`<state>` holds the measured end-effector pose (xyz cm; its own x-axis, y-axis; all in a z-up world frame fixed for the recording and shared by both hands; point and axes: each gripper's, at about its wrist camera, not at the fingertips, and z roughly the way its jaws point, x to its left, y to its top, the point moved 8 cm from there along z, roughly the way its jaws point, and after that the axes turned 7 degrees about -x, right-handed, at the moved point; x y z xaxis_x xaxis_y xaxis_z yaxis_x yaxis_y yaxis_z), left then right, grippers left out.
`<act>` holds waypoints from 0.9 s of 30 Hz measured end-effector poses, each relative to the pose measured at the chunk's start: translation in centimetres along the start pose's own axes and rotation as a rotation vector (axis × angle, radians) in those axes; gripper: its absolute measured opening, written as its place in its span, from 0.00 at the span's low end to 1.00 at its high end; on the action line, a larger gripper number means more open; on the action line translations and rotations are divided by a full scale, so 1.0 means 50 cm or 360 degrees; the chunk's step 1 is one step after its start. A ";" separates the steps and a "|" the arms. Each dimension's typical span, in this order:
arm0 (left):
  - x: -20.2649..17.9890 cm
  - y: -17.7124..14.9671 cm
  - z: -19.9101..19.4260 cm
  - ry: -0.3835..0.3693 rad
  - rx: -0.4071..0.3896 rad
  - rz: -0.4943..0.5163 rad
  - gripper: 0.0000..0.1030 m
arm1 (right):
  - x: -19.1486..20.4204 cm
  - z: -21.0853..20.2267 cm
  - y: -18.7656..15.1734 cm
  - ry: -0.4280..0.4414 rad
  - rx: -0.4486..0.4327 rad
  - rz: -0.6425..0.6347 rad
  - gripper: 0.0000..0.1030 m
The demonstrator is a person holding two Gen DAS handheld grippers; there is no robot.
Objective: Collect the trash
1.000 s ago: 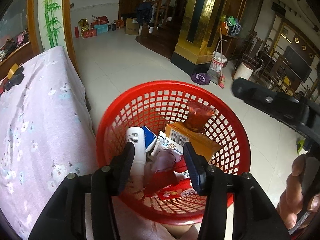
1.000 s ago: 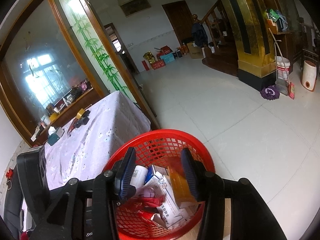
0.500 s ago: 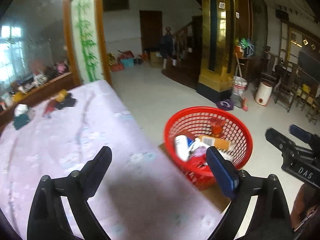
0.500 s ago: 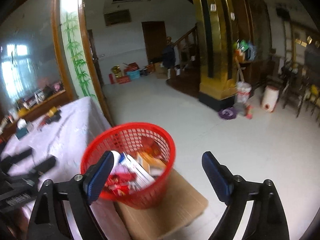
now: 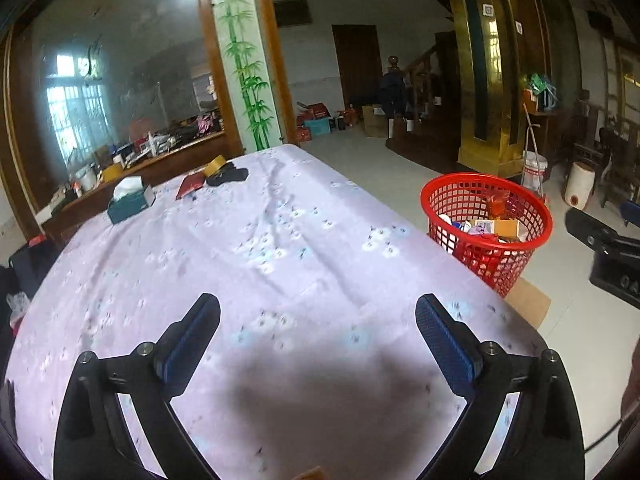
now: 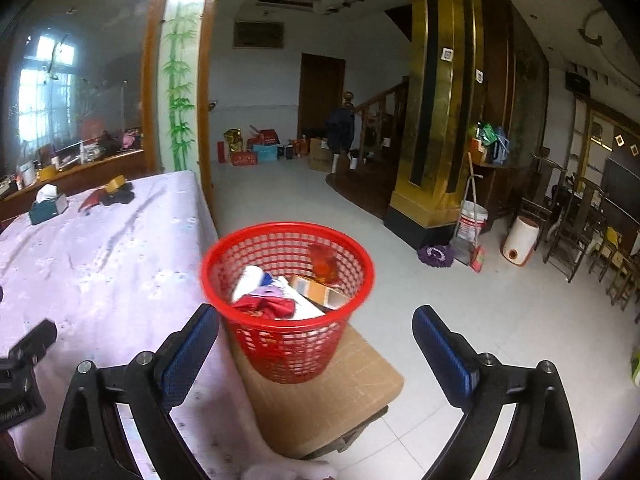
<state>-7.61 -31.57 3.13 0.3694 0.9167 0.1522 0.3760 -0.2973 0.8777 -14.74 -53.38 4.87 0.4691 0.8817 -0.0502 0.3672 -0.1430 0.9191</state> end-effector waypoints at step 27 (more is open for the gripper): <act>0.096 -0.068 -0.075 0.0176 0.0065 -0.0124 0.95 | 0.131 -0.053 0.001 0.0108 -0.0050 -0.0142 0.98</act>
<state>-10.27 -25.16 2.57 0.2427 0.9606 0.1355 0.4350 -0.2325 0.8699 -13.76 -46.45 5.64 0.3797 0.9189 -0.1068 0.3794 -0.0494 0.9239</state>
